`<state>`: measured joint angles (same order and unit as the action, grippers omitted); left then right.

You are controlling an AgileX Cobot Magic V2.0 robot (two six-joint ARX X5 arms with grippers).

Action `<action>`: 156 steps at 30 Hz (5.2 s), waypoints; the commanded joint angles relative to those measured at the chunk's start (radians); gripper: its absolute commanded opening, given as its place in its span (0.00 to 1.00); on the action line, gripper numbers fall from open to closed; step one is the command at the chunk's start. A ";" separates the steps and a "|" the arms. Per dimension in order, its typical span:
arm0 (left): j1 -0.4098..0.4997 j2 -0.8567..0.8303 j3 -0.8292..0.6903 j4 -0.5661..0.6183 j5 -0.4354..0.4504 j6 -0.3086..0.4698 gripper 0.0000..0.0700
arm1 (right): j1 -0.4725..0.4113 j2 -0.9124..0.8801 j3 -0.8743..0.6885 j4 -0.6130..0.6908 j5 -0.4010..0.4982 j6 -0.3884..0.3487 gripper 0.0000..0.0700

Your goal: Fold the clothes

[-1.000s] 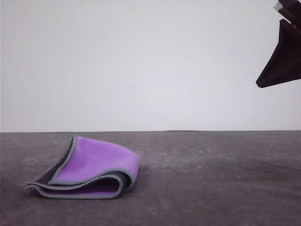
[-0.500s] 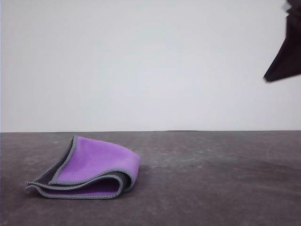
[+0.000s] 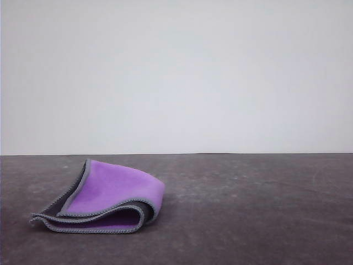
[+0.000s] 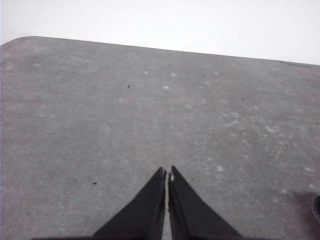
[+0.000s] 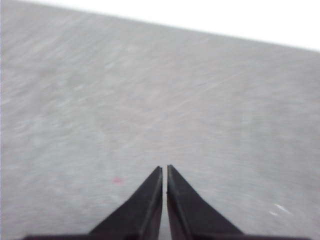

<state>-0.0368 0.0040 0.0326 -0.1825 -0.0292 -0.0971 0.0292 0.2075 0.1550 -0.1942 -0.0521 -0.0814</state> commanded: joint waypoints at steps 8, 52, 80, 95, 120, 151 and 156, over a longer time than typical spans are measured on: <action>0.000 -0.001 -0.020 0.003 -0.005 0.007 0.00 | -0.047 -0.204 -0.143 0.038 0.007 0.051 0.02; 0.000 -0.001 -0.020 0.003 -0.005 0.007 0.00 | -0.059 -0.204 -0.143 0.037 0.008 0.066 0.02; 0.004 -0.001 -0.020 0.003 -0.005 0.007 0.00 | -0.059 -0.204 -0.143 0.037 0.008 0.066 0.02; 0.004 -0.001 -0.020 0.003 -0.005 0.007 0.00 | -0.059 -0.204 -0.143 0.037 0.008 0.066 0.02; 0.004 -0.001 -0.020 0.003 -0.005 0.006 0.00 | -0.059 -0.204 -0.143 0.037 0.008 0.066 0.02; 0.004 -0.001 -0.020 0.003 -0.005 0.007 0.00 | -0.059 -0.204 -0.143 0.037 0.008 0.066 0.02; 0.004 -0.001 -0.020 0.003 -0.005 0.007 0.00 | -0.059 -0.204 -0.143 0.037 0.008 0.066 0.02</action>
<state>-0.0330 0.0044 0.0326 -0.1825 -0.0296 -0.0967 -0.0280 0.0036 0.0154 -0.1642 -0.0483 -0.0284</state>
